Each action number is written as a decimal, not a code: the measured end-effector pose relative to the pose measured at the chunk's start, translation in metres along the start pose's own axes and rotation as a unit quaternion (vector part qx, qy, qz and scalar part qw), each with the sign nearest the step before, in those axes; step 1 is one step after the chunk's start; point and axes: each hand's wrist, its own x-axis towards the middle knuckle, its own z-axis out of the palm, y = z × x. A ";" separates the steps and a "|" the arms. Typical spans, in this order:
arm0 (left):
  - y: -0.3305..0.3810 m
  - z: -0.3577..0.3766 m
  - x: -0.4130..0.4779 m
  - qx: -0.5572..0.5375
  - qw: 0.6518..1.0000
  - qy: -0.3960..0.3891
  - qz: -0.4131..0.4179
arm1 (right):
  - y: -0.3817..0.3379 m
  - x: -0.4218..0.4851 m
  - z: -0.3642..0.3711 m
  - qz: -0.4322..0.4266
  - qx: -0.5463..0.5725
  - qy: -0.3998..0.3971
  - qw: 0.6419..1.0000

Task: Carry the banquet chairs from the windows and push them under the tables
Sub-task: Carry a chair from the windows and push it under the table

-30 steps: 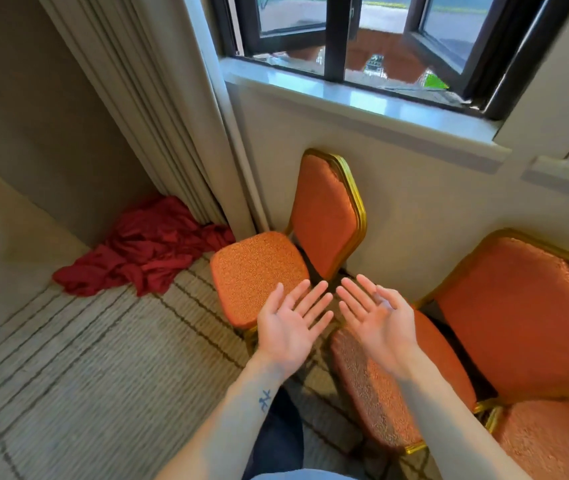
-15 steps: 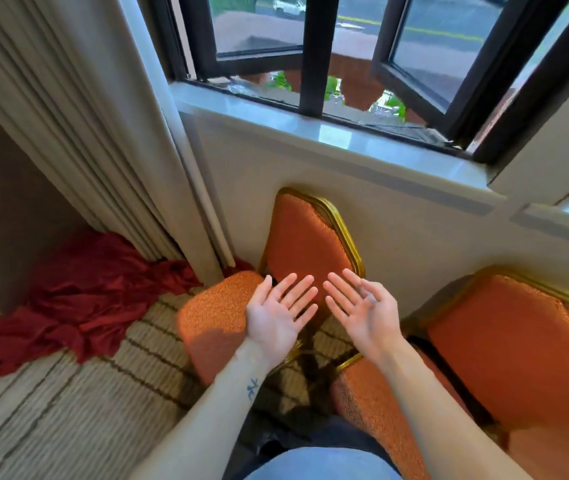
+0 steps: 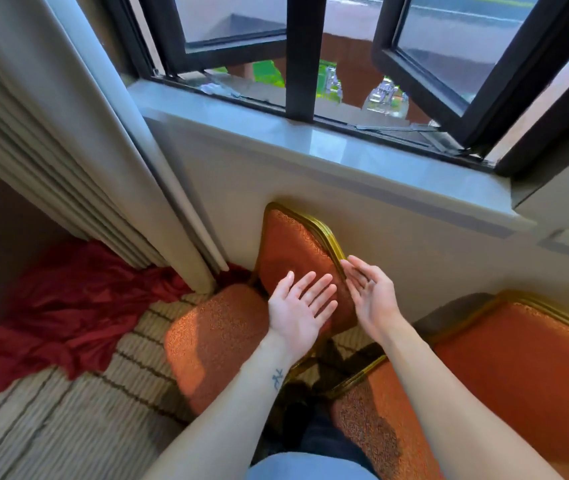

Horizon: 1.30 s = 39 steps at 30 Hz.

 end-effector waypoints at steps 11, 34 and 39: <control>0.021 0.032 0.084 -0.055 0.997 0.051 0.010 | -0.021 0.106 -0.006 0.034 -0.092 -0.040 0.994; 0.074 -0.023 0.021 -0.054 0.980 0.139 0.135 | 0.001 0.087 0.087 0.084 -0.207 -0.219 0.950; 0.094 -0.061 -0.031 -0.030 0.962 0.172 0.208 | 0.024 0.064 0.151 0.093 -0.262 -0.329 0.902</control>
